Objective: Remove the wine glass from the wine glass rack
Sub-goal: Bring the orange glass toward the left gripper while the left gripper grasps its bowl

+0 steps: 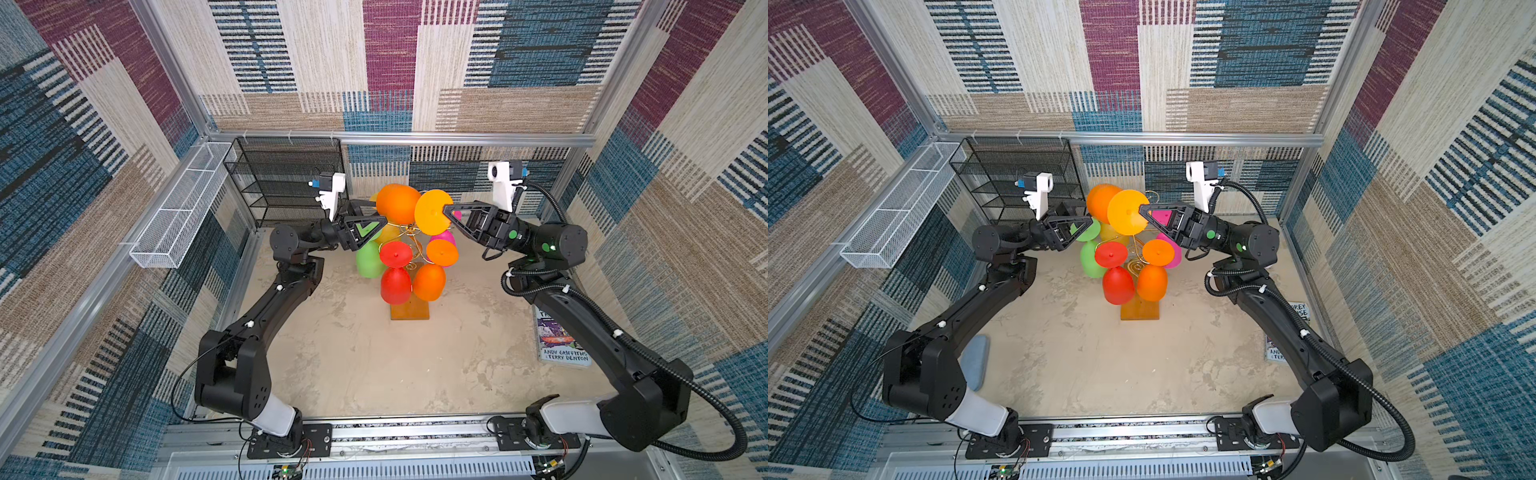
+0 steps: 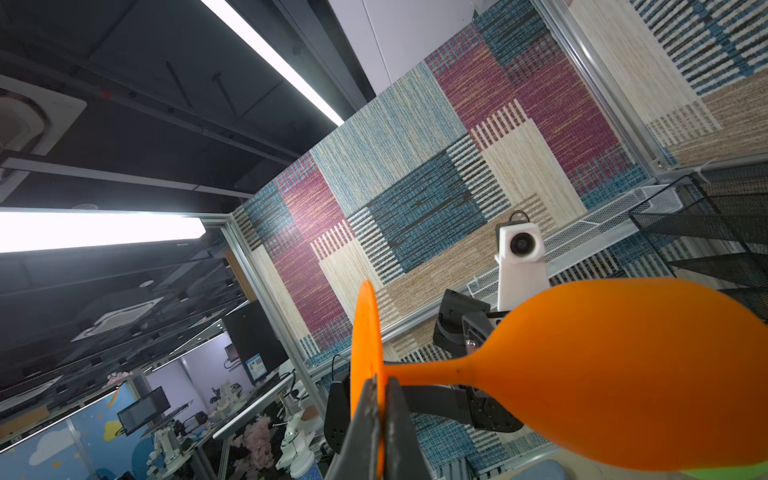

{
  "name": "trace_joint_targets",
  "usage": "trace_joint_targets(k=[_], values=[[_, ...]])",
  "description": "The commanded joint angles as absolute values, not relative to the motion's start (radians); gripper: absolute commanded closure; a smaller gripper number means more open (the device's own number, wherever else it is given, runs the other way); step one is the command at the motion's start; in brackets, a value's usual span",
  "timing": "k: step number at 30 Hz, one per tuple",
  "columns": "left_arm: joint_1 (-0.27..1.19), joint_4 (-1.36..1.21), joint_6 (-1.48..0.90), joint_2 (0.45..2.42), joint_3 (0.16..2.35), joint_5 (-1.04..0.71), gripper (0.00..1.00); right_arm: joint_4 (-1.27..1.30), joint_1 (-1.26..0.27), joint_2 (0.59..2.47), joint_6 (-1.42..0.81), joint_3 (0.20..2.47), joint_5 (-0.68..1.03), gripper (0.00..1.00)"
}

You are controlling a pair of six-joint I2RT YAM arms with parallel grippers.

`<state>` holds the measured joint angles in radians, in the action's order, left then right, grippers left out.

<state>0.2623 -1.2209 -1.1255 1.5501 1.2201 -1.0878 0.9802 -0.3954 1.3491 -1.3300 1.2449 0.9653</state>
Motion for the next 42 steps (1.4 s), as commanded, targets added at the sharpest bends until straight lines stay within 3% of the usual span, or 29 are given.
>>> trace_joint_targets(k=[1,5,10,18,26,34,40,42], values=[[0.27,-1.262,-1.13,1.539,1.222,-1.106,0.19,1.197,-0.397,1.371,-1.475,1.217,0.939,1.0],[0.278,-1.275,-1.132,1.528,1.217,-1.105,0.25,1.443,-0.392,1.445,-1.679,1.19,0.91,1.0],[0.281,-1.284,-1.129,1.507,1.198,-1.108,0.43,1.575,-0.376,1.49,-1.785,1.147,0.855,1.0],[0.281,-1.284,-1.118,1.483,1.176,-1.116,0.44,1.62,-0.349,1.496,-1.83,1.139,0.829,1.0],[0.281,-1.315,-1.141,1.492,1.181,-1.107,0.5,1.825,-0.323,1.586,-2.029,1.122,0.725,1.0],[0.284,-1.319,-1.144,1.494,1.184,-1.103,0.65,1.847,-0.314,1.601,-2.049,1.118,0.689,1.0],[0.285,-1.319,-1.147,1.494,1.187,-1.087,0.88,1.844,-0.305,1.602,-2.066,1.109,0.68,1.0],[0.285,-1.321,-1.153,1.494,1.188,-1.081,0.97,1.84,-0.302,1.605,-2.072,1.106,0.688,0.94]])
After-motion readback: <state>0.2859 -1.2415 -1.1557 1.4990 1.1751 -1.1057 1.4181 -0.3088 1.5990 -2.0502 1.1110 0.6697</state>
